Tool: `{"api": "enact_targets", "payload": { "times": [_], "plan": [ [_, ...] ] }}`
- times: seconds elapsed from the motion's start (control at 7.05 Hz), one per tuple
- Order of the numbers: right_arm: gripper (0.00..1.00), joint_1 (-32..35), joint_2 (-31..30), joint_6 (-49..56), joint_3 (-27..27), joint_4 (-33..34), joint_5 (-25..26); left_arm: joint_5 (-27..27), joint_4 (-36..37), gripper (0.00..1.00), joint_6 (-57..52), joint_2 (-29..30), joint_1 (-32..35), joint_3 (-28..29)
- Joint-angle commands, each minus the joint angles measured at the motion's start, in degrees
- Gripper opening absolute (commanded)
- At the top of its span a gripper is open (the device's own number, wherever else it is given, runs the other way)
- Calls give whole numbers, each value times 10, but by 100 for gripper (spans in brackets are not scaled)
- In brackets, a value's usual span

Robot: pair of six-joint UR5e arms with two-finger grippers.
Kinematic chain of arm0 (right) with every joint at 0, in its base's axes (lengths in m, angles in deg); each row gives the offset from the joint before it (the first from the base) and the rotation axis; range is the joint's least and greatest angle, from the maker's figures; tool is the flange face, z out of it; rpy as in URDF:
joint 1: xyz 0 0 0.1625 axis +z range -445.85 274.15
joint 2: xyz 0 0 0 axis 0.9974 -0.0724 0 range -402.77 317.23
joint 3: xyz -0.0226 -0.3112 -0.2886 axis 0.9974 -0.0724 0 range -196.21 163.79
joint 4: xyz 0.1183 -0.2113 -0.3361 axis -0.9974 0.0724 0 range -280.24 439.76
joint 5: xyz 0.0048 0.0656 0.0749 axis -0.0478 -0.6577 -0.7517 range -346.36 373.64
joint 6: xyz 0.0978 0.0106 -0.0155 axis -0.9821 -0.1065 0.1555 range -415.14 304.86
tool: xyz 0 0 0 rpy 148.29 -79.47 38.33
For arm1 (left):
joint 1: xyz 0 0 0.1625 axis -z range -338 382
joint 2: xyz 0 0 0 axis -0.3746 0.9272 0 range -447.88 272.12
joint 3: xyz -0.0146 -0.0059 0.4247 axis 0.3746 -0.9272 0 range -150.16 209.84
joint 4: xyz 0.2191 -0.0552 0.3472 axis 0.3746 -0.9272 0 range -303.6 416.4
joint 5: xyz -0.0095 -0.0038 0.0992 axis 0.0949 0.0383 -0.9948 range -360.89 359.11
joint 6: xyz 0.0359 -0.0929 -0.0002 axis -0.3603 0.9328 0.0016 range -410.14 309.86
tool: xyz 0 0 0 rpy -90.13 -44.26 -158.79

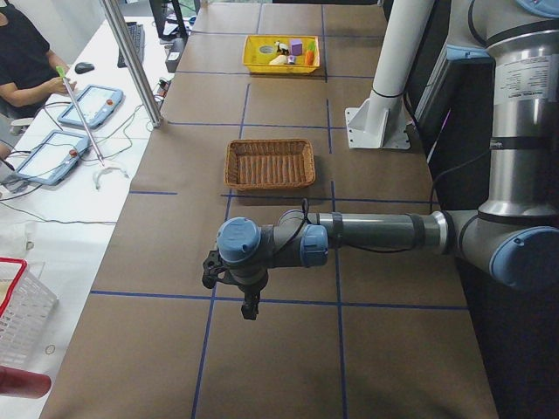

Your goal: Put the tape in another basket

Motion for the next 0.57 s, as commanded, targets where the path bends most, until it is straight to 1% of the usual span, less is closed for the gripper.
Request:
{"api": "enact_targets", "payload": {
  "times": [0.0,0.14,0.28,0.43],
  "plan": [
    [100,-18,17,-94,35,0,-6,0,0,100,0,-1,0,0],
    [100,-49,16,-173,56,-1,-6,0,0,100,0,0,0,0],
    [100,-82,16,-219,71,-20,-5,0,0,100,1,0,-1,0],
    [100,-106,11,-266,70,-68,-5,0,0,100,1,0,0,0]
  ]
}}
